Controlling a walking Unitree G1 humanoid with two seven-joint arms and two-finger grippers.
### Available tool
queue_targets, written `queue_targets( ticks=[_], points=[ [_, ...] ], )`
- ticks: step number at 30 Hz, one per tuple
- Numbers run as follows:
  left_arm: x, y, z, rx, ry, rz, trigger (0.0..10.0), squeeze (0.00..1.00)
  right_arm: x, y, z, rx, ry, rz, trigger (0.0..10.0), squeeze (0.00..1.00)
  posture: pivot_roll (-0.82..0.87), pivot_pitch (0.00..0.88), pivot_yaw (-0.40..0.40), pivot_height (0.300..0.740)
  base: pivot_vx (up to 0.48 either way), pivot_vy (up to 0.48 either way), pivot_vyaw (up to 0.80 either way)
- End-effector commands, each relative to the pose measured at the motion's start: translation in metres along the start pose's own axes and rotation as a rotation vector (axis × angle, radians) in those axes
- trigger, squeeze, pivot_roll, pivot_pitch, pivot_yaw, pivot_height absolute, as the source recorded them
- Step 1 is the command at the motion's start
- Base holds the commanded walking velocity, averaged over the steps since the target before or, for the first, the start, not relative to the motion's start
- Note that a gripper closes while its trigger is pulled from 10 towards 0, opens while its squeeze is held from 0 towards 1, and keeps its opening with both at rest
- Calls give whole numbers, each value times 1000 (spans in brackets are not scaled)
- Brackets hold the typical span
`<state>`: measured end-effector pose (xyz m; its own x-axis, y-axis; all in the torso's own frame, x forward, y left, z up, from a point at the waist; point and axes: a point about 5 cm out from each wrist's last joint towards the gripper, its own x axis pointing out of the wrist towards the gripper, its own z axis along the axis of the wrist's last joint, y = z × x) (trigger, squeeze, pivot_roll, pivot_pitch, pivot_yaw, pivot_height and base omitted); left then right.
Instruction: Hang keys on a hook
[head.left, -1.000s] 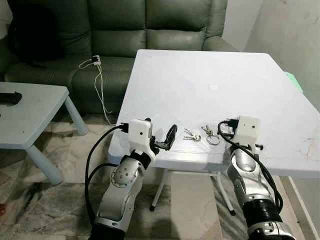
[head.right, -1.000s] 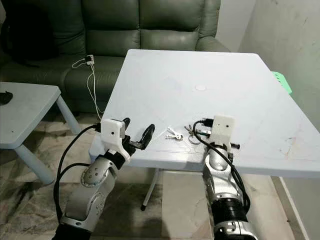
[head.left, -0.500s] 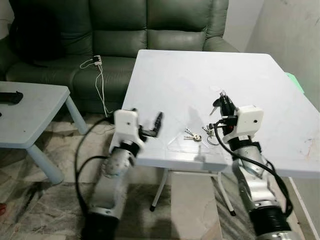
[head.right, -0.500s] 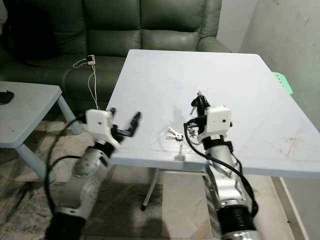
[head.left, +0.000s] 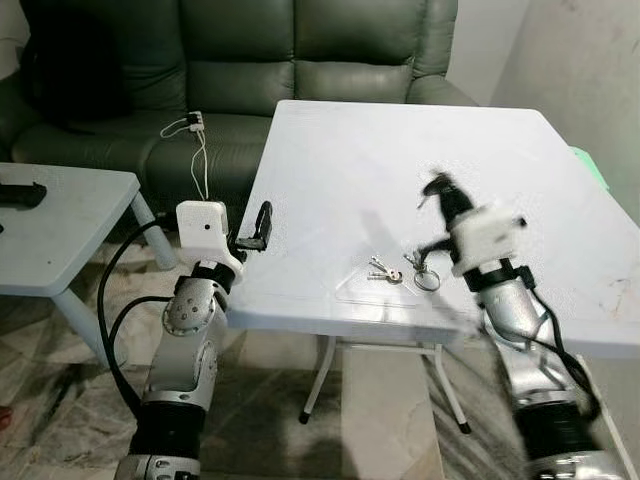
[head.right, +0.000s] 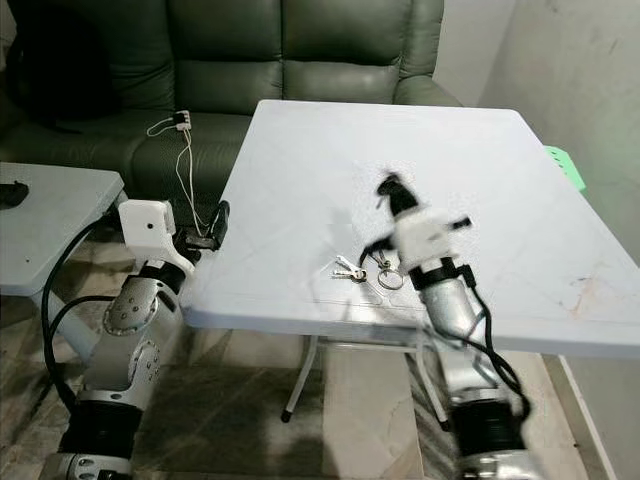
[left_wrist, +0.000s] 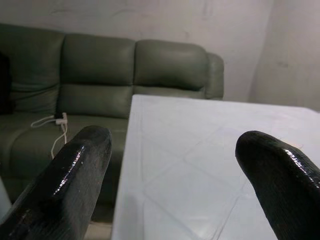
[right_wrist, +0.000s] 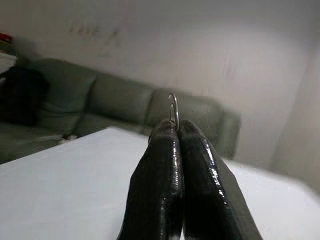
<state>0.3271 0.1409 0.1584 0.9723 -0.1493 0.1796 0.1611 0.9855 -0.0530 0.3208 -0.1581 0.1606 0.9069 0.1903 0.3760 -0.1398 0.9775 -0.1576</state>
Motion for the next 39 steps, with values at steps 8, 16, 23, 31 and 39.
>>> queue_targets(
  ticks=[8, 16, 23, 31, 39],
  points=[
    [-2, 0, 8, -55, -47, 9, 10000, 0, -8, -5, -4, 131, 34, -71, 10000, 0, -3, 0, -58, 740, 0, 0, 0],
    [-5, 7, 14, -92, -84, 52, 10000, 0, -13, -7, -13, 149, 142, -88, 10000, 0, -6, 0, -44, 740, 0, 0, -292],
    [-3, 12, 17, -85, -102, 57, 10000, 0, -14, -11, -14, 124, 165, -105, 10000, 0, -17, 0, -36, 740, 0, 0, -771],
    [-1, 17, 20, -75, -108, 61, 10000, 0, -12, -12, -10, 102, 163, -98, 10000, 0, -22, 0, -35, 740, 0, 0, -769],
    [3, 26, 28, -27, -127, 46, 10000, 0, -3, -14, -3, 97, 152, -72, 10000, 0, -23, 0, -27, 740, 0, 0, -769]
  ],
)
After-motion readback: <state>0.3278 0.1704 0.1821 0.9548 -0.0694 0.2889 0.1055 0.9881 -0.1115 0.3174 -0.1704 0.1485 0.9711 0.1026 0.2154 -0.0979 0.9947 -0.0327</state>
